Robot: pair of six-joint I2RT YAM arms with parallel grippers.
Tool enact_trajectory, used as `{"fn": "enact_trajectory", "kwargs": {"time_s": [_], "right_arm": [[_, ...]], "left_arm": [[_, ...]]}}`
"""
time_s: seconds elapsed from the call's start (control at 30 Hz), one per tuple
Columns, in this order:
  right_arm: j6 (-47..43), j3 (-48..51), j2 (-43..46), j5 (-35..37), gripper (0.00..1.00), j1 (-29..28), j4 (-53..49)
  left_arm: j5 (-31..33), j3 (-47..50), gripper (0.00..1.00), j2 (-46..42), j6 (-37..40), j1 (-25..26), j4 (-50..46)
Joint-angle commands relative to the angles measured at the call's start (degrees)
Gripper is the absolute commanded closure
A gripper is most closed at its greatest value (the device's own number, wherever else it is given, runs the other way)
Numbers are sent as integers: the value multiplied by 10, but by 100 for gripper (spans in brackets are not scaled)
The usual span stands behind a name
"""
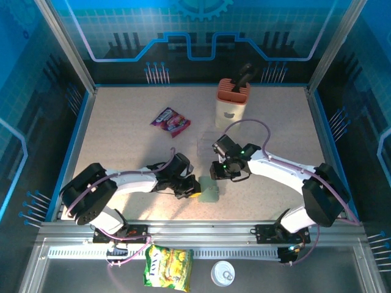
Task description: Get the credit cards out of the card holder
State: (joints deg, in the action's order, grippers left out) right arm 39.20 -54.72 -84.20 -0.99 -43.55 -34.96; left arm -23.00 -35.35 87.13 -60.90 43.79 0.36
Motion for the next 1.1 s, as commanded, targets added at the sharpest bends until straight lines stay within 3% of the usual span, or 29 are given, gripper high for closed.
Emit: {"fn": "enact_trajectory", "kwargs": {"time_s": [0.0, 0.07, 0.33, 0.7, 1.07], "right_arm": [[37, -5, 10, 16, 60, -29, -48], [55, -18, -5, 38, 57, -46, -72], [97, -113, -110, 109, 69, -107, -165], [109, -186, -213, 105, 75, -139, -191], [108, -183, -243, 113, 81, -139, -197]], "left_arm": [[32, 13, 96, -23, -23, -12, 12], [33, 37, 98, -32, -38, -25, 44], [17, 77, 100, -54, -43, -48, 78], [-1, 89, 100, -47, -34, -58, 88], [-5, 90, 100, -41, -37, -60, 94]]}}
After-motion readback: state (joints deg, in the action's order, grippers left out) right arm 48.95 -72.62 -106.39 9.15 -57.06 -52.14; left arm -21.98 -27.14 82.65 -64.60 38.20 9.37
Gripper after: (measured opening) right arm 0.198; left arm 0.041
